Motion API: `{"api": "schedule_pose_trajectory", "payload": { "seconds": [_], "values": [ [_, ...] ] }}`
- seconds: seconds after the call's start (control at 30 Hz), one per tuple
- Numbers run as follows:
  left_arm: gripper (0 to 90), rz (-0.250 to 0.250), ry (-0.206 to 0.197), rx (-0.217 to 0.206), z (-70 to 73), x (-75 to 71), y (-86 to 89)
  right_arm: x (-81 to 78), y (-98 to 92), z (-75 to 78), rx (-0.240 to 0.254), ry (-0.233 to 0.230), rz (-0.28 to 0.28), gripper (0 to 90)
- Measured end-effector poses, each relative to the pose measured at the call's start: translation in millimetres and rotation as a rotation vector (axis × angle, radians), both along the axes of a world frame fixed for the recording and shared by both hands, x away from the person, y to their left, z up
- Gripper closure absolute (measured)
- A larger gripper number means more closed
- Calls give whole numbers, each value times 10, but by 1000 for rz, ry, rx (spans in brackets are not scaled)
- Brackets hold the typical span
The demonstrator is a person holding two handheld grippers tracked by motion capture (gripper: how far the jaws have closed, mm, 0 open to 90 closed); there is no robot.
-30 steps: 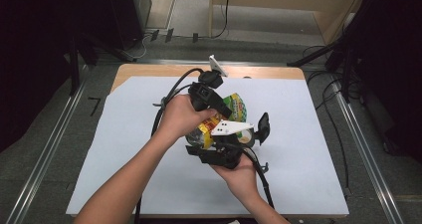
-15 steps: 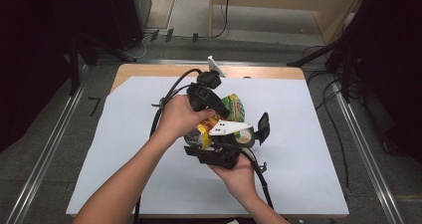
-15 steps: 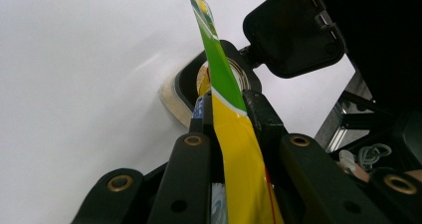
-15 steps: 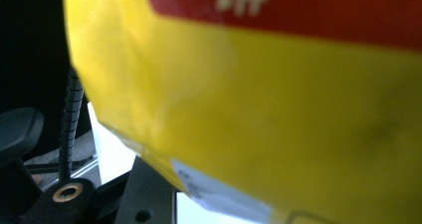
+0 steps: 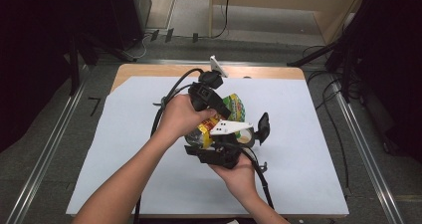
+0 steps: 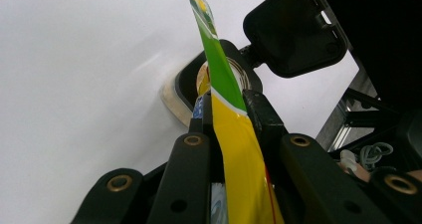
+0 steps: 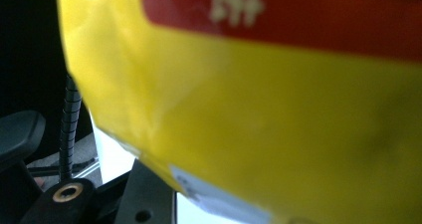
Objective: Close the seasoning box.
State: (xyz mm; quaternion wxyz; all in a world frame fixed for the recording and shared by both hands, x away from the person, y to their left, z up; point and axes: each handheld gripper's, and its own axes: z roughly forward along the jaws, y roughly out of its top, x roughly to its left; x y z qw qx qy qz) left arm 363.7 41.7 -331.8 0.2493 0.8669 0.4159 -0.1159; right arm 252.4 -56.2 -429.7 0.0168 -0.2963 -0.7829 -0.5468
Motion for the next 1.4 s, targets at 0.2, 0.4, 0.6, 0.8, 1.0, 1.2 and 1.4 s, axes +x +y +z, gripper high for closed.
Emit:
{"api": "schedule_pose_trajectory", "payload": {
  "seconds": [0.2, 0.4, 0.6, 0.8, 1.0, 1.2, 1.4],
  "values": [
    [814, -1, 2, 3, -4, -2, -4, -2, 1, -2, -1, -2, -1, 637],
    [814, -8, 4, 11, -7, -9, -19, -17, 6, -12, -8, -6, -1, 639],
    [805, -9, 0, 6, 6, -2, -14, 0, -18, 9, 9, 12, 6, 647],
    [805, -8, -15, 2, 44, -22, -10, 22, -50, 20, 22, 28, 1, 654],
    [803, -11, -15, 1, 59, -27, 7, 22, -54, 28, 37, 35, 3, 656],
    [801, -11, -11, 1, 54, -25, 2, 20, -56, 34, 44, 50, 5, 660],
    [800, -9, -6, -7, 57, -21, 8, 20, -60, 56, 54, 66, 12, 661]
  ]
}}
